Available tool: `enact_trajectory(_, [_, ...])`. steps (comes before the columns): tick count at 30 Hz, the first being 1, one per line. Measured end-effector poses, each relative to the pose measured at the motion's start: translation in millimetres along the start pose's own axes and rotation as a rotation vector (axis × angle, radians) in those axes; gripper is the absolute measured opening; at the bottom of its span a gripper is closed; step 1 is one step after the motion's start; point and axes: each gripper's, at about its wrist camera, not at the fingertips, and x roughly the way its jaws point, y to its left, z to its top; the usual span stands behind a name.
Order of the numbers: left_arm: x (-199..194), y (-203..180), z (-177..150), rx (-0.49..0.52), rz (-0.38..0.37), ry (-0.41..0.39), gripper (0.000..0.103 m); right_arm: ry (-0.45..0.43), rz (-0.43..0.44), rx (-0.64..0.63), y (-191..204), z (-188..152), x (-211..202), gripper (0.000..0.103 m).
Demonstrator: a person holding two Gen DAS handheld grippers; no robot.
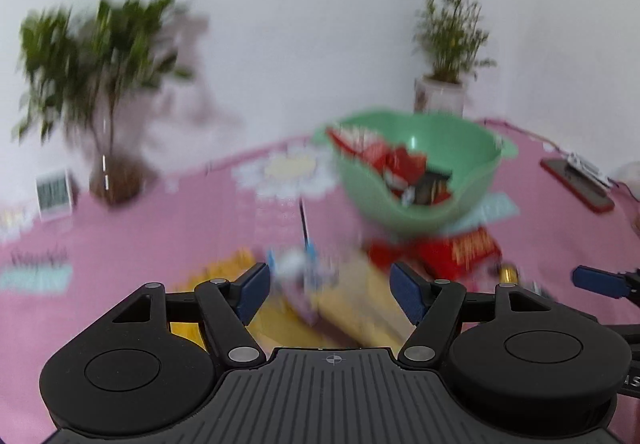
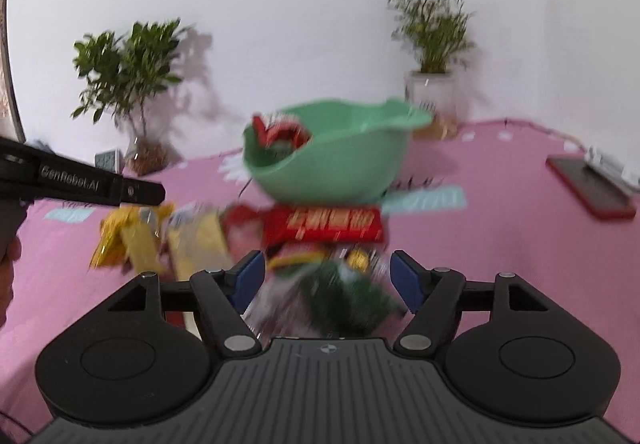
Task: Organize snacks
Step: 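Grasp the green clear bag with the right tool while the left tool reaches toward the cream packets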
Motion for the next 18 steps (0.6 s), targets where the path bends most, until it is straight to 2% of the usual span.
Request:
enact_trajectory(3, [5.3,6.8,-21.3,-0.081,-0.029,0.066,0.103,0.051,0.001,-0.001,11.4,-7.8,8.4,0.075])
enact_trajectory(5, [11.0,9.2,-29.5,-0.127,-0.041,0.101,0.103,0.054,-0.003,-0.020,18.4,-12.5,13.2,0.081])
enact_trajectory(9, [21.7,9.6,-34.1,-0.161,-0.066,0.127,0.103,0.046,-0.040,-0.063,21.7,-22.3,15.6,0.080])
enact_trajectory(12, [31.8,3.3,-29.9,-0.154,-0.079,0.149,0.103,0.042,-0.040,-0.055,14.7,-27.6,7.3,0.066])
enact_trajectory(18, [49.6,-8.3,-22.5,-0.174,-0.092,0.176,0.103,0.000,-0.126,-0.075,-2.0,-41.1,-16.1,0.063])
